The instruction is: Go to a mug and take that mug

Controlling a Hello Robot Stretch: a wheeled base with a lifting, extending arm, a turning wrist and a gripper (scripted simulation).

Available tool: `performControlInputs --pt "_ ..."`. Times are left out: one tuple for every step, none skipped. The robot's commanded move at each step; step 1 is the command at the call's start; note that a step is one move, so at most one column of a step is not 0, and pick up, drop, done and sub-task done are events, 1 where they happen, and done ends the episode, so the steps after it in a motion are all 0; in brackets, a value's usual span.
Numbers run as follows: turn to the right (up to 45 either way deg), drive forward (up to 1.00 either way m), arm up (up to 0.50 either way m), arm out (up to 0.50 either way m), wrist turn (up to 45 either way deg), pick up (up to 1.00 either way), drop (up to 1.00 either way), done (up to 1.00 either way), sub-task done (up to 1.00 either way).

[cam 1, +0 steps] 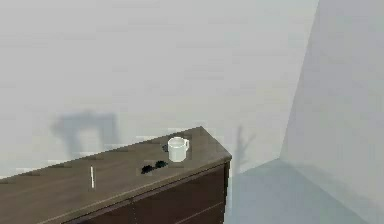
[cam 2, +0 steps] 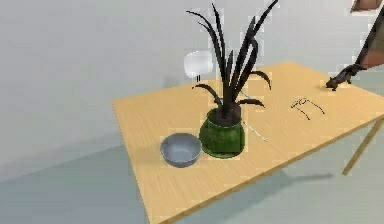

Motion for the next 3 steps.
performControlInputs --pt "6.0 0.0 0.0 0.0 0.0 0.0 0.0 0.0 0.0" --pt "0.0 0.2 0.0 0.0 0.0 0.0 0.0 0.0 0.0" --pt "-45.0 0.0 0.0 0.0 0.0 0.0 0.0 0.0 0.0"
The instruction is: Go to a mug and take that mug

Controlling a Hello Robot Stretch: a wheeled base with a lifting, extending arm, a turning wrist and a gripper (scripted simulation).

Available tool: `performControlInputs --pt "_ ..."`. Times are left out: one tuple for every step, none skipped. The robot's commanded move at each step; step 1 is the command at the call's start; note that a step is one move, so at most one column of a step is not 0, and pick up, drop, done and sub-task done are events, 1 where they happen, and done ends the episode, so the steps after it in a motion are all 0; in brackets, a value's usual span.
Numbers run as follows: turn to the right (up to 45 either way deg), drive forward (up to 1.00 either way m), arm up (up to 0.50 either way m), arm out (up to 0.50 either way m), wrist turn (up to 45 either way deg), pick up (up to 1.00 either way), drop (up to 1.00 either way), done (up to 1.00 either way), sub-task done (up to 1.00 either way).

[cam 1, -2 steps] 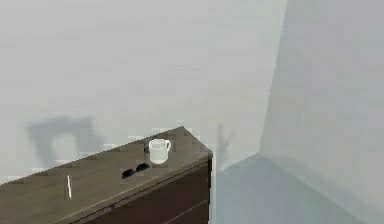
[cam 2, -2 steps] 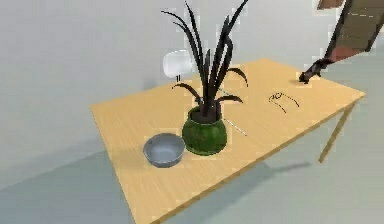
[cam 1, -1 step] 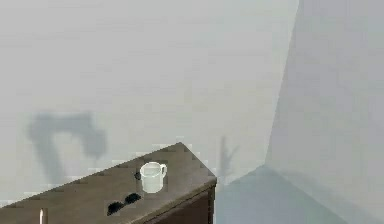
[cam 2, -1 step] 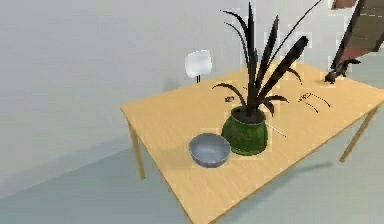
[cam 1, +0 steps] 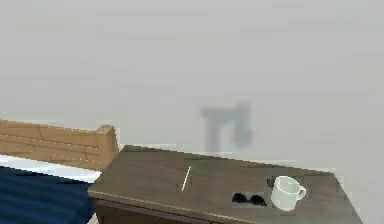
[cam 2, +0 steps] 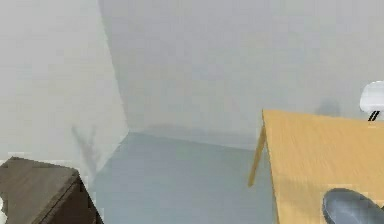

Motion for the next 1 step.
performControlInputs --pt "-45.0 0.0 0.0 0.0 0.0 0.0 0.0 0.0 0.0"
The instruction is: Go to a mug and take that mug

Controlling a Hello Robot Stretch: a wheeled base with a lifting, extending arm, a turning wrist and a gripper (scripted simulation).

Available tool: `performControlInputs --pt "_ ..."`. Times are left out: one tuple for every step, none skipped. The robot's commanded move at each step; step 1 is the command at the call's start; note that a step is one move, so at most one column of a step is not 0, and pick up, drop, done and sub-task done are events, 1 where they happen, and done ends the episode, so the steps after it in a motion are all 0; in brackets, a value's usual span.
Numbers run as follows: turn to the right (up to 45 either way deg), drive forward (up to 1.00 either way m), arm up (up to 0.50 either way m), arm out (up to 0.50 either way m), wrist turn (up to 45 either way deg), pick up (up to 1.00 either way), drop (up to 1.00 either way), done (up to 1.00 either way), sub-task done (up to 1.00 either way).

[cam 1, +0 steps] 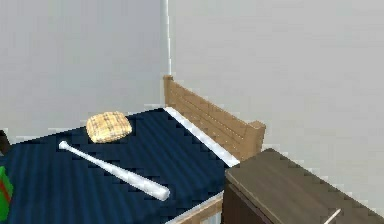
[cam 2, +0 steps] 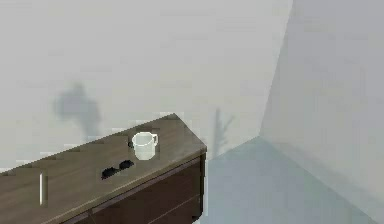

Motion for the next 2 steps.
performControlInputs --pt "-12.0 0.0 0.0 0.0 0.0 0.0 0.0 0.0 0.0" --pt "0.0 0.0 0.5 0.0 0.0 0.0 0.0 0.0 0.0"
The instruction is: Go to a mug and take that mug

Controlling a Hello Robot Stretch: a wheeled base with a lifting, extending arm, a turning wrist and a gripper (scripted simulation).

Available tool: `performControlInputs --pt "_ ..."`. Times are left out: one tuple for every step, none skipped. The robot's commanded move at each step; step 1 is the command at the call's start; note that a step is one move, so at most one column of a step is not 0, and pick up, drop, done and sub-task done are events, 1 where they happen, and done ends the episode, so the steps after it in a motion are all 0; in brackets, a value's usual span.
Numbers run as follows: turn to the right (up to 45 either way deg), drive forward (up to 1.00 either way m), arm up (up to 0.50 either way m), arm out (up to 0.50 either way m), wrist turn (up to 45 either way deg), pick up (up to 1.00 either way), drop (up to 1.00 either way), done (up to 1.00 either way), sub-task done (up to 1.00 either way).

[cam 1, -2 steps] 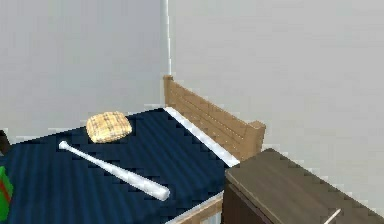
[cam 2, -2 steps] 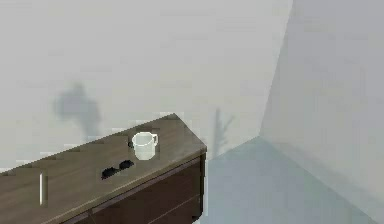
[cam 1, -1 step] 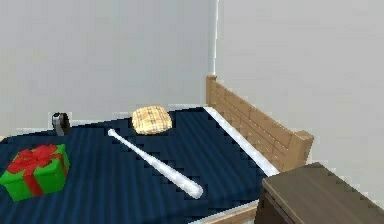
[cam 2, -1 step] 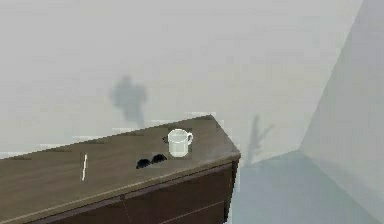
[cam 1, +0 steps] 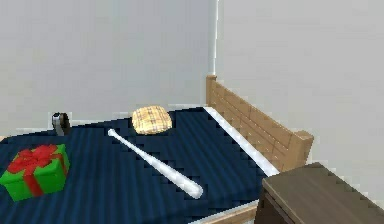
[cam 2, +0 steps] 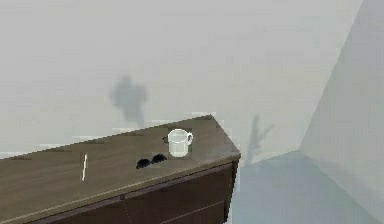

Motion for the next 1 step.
performControlInputs --pt "0.0 0.0 0.28 0.0 0.0 0.0 0.0 0.0 0.0"
